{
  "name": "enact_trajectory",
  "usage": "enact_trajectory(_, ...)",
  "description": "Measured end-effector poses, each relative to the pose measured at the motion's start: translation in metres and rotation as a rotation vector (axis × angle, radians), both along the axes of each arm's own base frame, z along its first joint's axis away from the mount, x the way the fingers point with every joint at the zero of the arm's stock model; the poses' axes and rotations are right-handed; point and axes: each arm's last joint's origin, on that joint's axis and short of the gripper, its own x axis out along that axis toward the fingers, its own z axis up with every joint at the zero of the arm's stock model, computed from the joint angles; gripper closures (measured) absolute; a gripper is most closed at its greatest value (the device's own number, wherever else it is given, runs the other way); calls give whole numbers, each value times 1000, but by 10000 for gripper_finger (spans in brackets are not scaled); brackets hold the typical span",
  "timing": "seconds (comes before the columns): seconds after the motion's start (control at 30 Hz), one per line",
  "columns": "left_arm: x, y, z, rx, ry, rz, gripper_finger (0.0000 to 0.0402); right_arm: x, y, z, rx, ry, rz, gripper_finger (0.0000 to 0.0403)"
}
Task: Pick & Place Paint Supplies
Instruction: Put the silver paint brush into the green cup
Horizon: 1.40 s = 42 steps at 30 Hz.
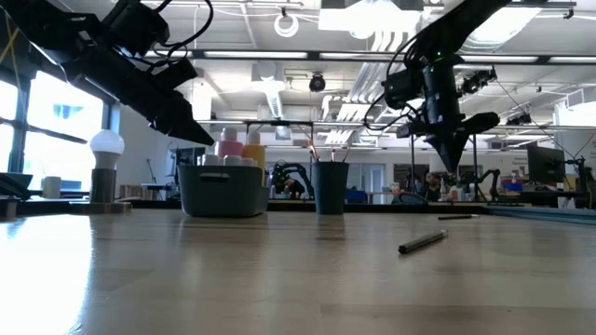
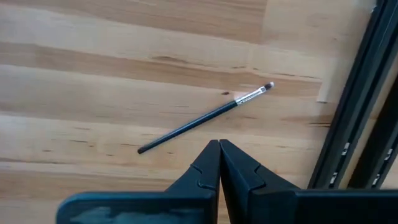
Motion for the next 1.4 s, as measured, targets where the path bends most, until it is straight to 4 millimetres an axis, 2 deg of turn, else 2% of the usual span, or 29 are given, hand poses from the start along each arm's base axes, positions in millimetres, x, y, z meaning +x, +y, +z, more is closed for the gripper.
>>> enact_trajectory(0.1, 0, 0, 0, -1, 1, 0, 311, -1, 1, 0, 18, 11, 30, 401)
enact_trajectory(0.27, -1, 0, -1, -5, 16, 0, 311, -5, 4, 1, 48, 80, 248, 401)
enact_trajectory(0.4, -1, 0, -2, -8, 23, 1, 311, -7, 2, 1, -8, 169, 293, 401)
enact_trajectory(0.67, -1, 0, -2, -7, 23, 1, 311, -8, 2, 1, 24, 192, 446, 401)
enact_trajectory(0.83, -1, 0, -2, -7, 22, 1, 311, -8, 3, 1, 36, 166, 417, 401)
enact_trajectory(1.0, -1, 0, -2, -7, 22, 1, 311, -8, 4, -1, 114, 48, 345, 401)
enact_trajectory(1.13, -1, 0, -3, -14, 26, 3, 311, -11, 12, -15, 158, 52, 337, 401)
enact_trajectory(1.4, -2, -1, -4, -33, 31, 11, 311, -25, 26, -66, 84, 130, 230, 401)
